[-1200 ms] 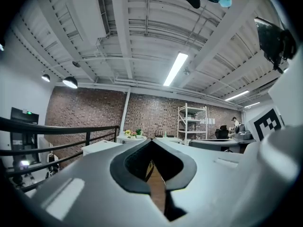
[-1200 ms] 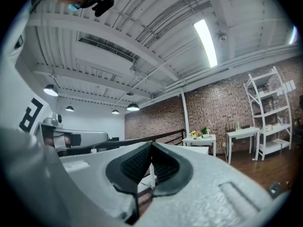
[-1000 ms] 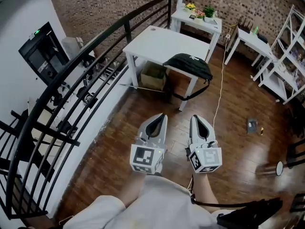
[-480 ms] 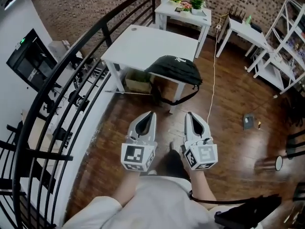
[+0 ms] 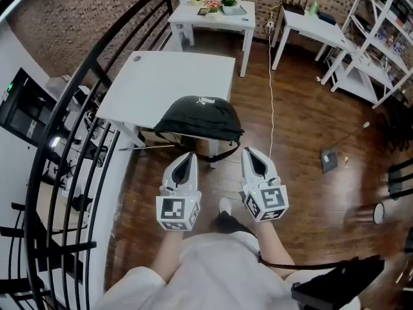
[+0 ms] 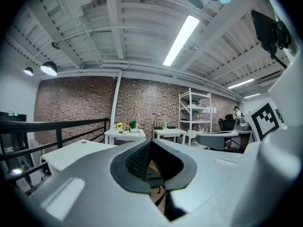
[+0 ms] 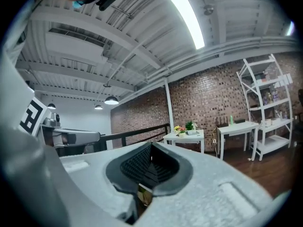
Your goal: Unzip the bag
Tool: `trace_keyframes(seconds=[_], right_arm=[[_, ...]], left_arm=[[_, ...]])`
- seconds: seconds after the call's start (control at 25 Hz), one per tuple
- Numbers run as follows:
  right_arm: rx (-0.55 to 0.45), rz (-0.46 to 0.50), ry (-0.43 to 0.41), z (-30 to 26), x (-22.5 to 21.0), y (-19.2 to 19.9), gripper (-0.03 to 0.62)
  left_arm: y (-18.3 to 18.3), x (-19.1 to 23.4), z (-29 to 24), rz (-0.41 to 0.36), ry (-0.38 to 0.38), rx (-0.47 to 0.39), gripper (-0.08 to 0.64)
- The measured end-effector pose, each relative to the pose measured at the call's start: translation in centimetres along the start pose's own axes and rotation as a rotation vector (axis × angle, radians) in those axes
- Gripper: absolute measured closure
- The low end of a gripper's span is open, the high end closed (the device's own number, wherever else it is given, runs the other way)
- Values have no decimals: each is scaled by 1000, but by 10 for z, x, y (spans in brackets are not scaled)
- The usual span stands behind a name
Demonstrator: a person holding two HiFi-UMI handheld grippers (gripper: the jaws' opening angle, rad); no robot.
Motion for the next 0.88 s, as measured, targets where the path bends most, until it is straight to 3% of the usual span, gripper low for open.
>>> trace_keyframes(seconds=[0.28,0.4,0.48,0.56,0.72,0.88], right_arm=[[185,44,27,-71,-82,42,601],[330,140,7,-95,-95,93,601],[439,192,-18,-109,-99,137,484],[522,251,-43,-125,-99,180,476],[632,324,-86,-159,-92,252,457],[679,362,-55,-192,-88,296,416]], left_arm=[[43,4,-96,72,29,119,543],[78,11,-121,121,52,198,543],[103,18,-133,149,63,253,543],[126,27,-145,167,71,298,543],[166,47,-158,165,94,427,543],[198,59,-164,195,107,512,543]])
Point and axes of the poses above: the fingertips, and each gripper's own axes: z backward along the fingers, x to its left, y out of its underside, the point moved 9 cm from there along z, backward along the fingers, and after that the axes turned 14 degrees about y, right-handed, at the moved point
